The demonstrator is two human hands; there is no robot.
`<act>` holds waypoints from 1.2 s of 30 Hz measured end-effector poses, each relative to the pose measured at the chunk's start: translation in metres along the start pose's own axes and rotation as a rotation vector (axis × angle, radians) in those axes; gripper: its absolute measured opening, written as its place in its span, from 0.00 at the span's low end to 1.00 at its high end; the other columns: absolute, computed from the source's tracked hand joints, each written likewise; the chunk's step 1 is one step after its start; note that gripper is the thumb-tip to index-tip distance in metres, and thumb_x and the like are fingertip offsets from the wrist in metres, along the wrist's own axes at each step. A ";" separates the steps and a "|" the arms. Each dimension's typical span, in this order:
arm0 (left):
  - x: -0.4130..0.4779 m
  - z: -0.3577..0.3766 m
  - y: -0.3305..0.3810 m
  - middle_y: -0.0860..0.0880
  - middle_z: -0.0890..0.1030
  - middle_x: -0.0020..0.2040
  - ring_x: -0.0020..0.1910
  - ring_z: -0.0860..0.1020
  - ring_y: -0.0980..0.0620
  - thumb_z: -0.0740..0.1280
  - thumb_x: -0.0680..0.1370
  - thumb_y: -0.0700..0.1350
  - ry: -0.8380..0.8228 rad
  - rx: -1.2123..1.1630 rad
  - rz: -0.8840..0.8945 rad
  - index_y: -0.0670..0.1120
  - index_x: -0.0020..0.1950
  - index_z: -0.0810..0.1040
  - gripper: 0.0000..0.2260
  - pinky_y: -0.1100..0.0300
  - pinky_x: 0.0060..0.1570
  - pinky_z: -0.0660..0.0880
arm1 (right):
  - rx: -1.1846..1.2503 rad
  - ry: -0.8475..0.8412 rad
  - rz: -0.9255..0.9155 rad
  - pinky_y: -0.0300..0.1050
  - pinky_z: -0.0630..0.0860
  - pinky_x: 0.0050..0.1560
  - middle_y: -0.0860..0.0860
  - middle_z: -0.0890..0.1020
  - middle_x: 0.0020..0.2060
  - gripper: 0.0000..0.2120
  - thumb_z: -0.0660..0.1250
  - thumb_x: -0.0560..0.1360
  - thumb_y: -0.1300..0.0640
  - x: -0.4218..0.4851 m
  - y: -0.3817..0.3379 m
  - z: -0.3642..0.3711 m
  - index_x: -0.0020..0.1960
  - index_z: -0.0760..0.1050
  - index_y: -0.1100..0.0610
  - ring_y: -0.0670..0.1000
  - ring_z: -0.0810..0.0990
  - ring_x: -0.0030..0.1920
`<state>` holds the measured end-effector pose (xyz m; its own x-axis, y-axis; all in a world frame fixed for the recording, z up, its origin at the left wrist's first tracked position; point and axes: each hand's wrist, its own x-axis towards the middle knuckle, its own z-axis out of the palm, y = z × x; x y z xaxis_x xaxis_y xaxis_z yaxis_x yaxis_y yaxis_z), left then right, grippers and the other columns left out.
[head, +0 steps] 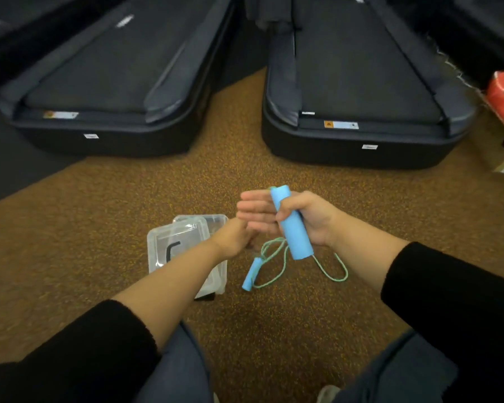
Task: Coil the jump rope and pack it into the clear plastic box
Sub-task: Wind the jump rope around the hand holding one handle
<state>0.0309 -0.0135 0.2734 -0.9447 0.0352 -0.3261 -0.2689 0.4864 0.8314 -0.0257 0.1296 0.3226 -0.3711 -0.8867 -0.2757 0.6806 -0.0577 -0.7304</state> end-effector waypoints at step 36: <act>-0.026 -0.029 0.042 0.53 0.67 0.23 0.26 0.71 0.54 0.56 0.75 0.55 -0.051 0.602 0.590 0.50 0.35 0.74 0.15 0.50 0.36 0.74 | -0.149 0.209 -0.038 0.44 0.69 0.39 0.57 0.82 0.36 0.22 0.58 0.53 0.62 0.004 0.018 -0.021 0.43 0.82 0.61 0.53 0.76 0.37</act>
<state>0.0384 -0.0193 0.3293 -0.8851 0.4621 0.0547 0.4260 0.7573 0.4950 -0.0285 0.1344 0.2947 -0.5277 -0.7704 -0.3578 0.5684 -0.0072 -0.8227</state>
